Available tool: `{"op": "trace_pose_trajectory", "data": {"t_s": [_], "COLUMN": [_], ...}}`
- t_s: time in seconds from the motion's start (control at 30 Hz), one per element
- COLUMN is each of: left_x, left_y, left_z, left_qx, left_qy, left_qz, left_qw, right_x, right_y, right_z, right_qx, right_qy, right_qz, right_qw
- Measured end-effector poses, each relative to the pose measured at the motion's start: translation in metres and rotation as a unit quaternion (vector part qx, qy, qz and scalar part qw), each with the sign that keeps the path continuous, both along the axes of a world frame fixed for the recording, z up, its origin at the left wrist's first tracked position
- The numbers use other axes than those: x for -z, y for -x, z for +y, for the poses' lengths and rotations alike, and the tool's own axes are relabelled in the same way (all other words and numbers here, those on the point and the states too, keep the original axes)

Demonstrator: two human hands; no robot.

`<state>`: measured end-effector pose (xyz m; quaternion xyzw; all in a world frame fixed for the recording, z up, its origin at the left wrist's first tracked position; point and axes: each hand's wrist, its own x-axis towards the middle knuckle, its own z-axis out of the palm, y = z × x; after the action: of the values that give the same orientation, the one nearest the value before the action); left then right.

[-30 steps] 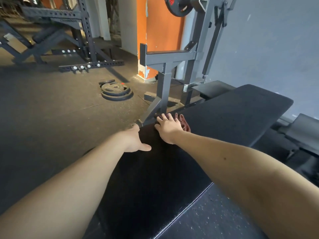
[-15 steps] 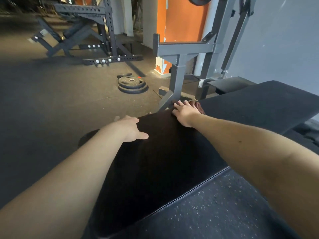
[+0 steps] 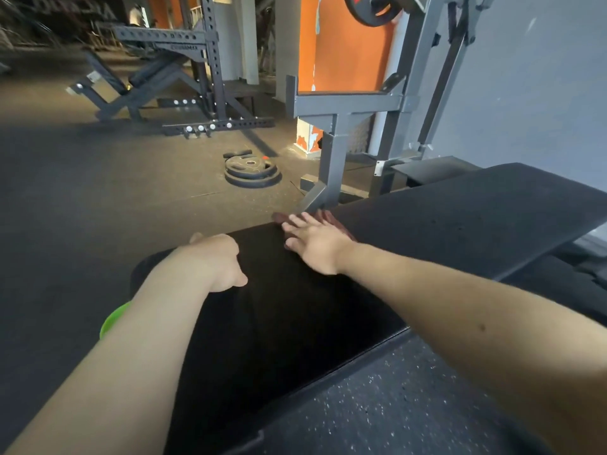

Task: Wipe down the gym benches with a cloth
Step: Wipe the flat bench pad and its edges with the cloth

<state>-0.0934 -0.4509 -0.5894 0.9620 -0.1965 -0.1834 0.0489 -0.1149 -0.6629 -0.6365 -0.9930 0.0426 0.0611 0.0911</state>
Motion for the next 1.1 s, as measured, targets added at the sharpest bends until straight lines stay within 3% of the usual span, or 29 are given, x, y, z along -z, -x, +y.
{"op": "trace_pose_trajectory", "data": {"t_s": [0.1,0.23,0.5,0.63,0.8,0.97,1.1], "left_x": [-0.001,-0.001,-0.009,-0.017,-0.010,-0.007,-0.007], "left_y": [0.008,0.019,0.027,0.044,0.063,0.071,0.074], "left_z": [-0.008,-0.015,-0.025,-0.033,-0.043,-0.057,-0.065], "left_qx": [0.040,0.065,0.092,0.147,0.165,0.171,0.199], "left_qy": [-0.010,-0.040,-0.039,-0.021,-0.027,-0.031,-0.031], "left_qz": [0.014,0.029,0.019,0.042,0.041,0.036,0.011], "left_qw": [0.999,0.997,0.995,0.988,0.985,0.984,0.980], "right_x": [0.002,0.015,0.021,0.018,0.017,0.029,0.033], "right_y": [-0.003,-0.014,0.080,0.085,0.085,0.136,0.163], "right_z": [-0.049,-0.042,0.024,-0.029,-0.064,0.010,0.014], "right_qx": [0.112,0.155,-0.010,0.043,0.167,0.072,0.028], "right_qy": [0.052,0.045,-0.046,-0.066,0.015,-0.030,-0.037], "right_qz": [0.008,-0.001,-0.076,-0.067,-0.062,-0.185,-0.189], "right_qw": [0.992,0.987,0.996,0.995,0.984,0.980,0.981]}}
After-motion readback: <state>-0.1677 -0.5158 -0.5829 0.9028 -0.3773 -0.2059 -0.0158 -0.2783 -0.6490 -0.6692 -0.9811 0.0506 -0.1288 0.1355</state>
